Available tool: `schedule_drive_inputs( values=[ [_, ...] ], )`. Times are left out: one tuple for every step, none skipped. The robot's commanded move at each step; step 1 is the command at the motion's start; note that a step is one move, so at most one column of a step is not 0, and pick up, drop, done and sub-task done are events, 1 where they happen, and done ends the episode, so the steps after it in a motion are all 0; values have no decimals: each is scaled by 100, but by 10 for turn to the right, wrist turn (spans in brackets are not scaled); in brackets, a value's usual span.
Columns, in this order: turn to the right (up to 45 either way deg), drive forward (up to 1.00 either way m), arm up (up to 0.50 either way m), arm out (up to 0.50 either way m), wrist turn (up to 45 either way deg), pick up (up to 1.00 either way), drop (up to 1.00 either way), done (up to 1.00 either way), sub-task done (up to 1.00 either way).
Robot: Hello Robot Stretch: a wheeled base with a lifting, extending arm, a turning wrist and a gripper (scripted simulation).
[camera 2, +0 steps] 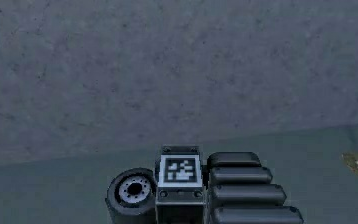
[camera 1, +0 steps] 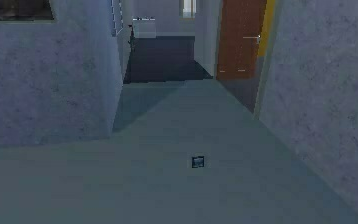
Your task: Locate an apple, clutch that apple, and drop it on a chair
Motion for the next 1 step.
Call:
schedule_drive_inputs(
  values=[
    [0,25,0,0,0,0,0,0,0]
  ],
)
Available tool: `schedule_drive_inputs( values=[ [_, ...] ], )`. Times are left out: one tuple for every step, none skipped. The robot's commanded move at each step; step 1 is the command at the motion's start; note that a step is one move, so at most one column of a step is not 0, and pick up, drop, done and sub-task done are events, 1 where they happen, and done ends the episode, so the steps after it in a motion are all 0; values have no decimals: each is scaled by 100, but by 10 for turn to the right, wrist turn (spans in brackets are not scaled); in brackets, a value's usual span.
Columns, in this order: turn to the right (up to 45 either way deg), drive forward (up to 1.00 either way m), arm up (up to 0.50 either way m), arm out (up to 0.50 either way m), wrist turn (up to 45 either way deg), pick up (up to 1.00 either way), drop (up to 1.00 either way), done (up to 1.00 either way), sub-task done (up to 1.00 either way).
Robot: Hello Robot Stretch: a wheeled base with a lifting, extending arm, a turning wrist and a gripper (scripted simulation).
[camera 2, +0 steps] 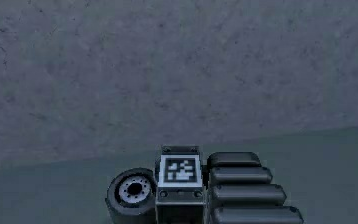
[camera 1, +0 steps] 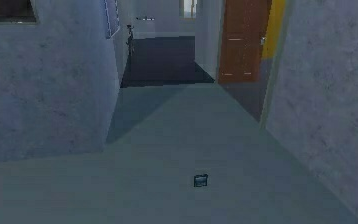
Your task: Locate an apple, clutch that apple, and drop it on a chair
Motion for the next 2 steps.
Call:
schedule_drive_inputs(
  values=[
    [-450,0,0,0,0,0,0,0,0],
    [-180,0,0,0,0,0,0,0,0]
  ],
)
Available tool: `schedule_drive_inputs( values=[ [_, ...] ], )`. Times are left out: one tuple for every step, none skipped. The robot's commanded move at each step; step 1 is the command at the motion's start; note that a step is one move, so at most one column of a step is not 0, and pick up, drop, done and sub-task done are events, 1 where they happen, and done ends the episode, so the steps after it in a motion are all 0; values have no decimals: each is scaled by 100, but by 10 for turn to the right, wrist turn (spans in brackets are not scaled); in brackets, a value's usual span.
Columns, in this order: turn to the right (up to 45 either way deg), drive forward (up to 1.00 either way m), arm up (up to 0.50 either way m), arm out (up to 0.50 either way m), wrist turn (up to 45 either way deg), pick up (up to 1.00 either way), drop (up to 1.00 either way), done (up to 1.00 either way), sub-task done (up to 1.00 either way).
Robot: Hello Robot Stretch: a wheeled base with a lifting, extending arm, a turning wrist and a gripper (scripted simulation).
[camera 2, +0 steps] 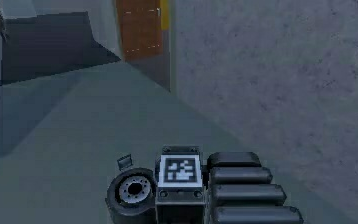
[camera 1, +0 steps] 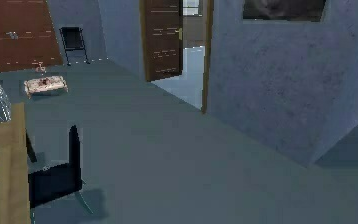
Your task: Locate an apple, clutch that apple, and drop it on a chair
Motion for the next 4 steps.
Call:
schedule_drive_inputs(
  values=[
    [0,100,0,0,0,0,0,0,0],
    [0,20,0,0,0,0,0,0,0],
    [-180,0,0,0,0,0,0,0,0],
    [0,90,0,0,0,0,0,0,0]
  ],
)
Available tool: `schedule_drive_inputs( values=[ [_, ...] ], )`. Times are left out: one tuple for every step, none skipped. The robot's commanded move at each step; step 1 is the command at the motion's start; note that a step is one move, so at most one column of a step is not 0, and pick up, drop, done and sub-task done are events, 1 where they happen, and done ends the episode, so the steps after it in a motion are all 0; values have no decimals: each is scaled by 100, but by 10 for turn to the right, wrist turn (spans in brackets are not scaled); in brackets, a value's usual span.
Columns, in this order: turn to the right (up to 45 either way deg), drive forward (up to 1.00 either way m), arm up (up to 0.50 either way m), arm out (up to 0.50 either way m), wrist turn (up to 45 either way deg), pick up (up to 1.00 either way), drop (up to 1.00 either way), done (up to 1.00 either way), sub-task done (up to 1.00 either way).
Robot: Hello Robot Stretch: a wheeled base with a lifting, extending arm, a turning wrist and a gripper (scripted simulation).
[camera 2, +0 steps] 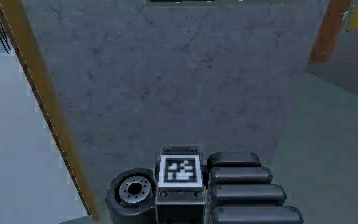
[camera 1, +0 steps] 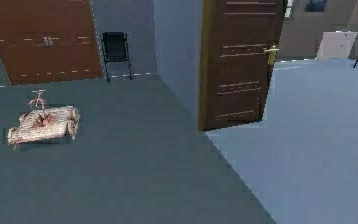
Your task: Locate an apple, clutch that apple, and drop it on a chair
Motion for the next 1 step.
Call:
schedule_drive_inputs(
  values=[
    [-450,0,0,0,0,0,0,0,0]
  ],
)
